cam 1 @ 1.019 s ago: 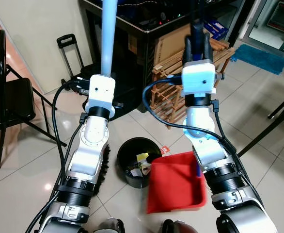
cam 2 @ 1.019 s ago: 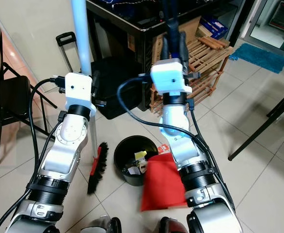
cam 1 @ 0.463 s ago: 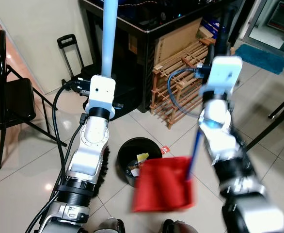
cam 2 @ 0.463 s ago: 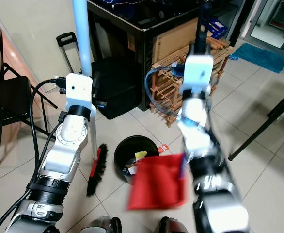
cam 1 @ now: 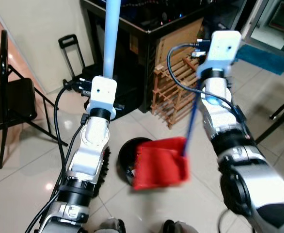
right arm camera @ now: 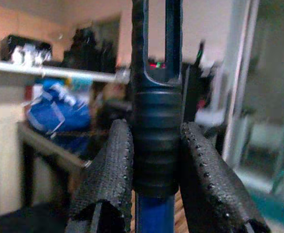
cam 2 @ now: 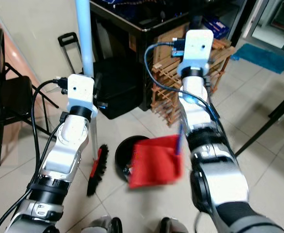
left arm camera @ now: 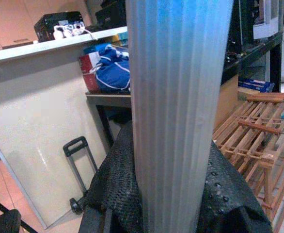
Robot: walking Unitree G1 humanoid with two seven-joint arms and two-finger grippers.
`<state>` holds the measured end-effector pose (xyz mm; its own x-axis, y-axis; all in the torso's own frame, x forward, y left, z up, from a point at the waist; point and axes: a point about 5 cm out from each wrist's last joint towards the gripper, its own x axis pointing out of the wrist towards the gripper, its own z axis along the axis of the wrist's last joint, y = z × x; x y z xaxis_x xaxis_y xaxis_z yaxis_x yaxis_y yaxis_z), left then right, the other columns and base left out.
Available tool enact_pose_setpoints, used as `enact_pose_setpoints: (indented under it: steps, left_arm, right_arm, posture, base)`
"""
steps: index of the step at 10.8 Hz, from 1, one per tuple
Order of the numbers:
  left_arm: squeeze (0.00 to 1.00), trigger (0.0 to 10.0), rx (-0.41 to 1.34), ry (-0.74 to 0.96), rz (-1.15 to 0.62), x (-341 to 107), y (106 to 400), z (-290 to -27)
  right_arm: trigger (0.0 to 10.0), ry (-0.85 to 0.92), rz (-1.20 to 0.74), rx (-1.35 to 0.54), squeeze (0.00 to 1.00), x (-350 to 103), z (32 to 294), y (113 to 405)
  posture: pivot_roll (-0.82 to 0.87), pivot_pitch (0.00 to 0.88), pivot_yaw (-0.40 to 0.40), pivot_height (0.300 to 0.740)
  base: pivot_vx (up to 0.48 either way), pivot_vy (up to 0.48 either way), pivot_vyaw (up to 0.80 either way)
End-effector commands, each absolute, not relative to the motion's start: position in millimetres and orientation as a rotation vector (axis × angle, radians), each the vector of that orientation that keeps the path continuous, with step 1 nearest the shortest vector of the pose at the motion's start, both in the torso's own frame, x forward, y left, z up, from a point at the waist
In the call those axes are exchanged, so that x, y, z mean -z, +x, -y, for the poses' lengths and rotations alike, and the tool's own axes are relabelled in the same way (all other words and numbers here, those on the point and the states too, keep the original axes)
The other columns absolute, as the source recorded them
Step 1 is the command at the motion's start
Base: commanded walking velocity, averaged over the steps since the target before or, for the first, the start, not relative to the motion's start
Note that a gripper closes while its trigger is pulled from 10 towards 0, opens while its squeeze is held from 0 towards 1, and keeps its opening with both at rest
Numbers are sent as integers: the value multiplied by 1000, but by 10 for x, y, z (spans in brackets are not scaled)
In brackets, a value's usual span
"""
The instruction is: Sweep floor
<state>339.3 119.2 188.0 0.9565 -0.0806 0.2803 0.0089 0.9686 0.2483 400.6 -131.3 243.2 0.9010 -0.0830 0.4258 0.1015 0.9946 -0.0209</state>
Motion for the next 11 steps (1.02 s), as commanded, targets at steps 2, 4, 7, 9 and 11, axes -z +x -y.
enact_pose_setpoints:
  steps: [2,4,7,9,11]
  left_arm:
    - [0,10000,78,262,350,-1998,3415,-1149]
    - [0,10000,87,261,344,-1985,3426,-1137]
    - [0,10000,90,265,344,-1994,3437,-1136]
    - [0,10000,93,266,342,-1994,3440,-1137]
    - [0,10000,96,268,341,-1994,3443,-1133]
  right_arm:
    - [10000,48,353,38,0,-2499,1288,4113]
    - [10000,73,288,-22,0,-2493,1255,4165]
    - [10000,58,262,-99,0,-2532,1182,4193]
    - [10000,51,250,-138,0,-2543,1150,4200]
    - [10000,0,235,-196,0,-2591,1113,4214]
  posture:
    - [113,38,42,740]
    - [114,25,40,740]
    - [114,27,35,740]
    - [115,32,33,740]
    - [110,34,29,740]
  base:
    - [0,0,0]
    - [0,0,0]
    - [0,0,0]
    - [0,0,0]
    - [0,0,0]
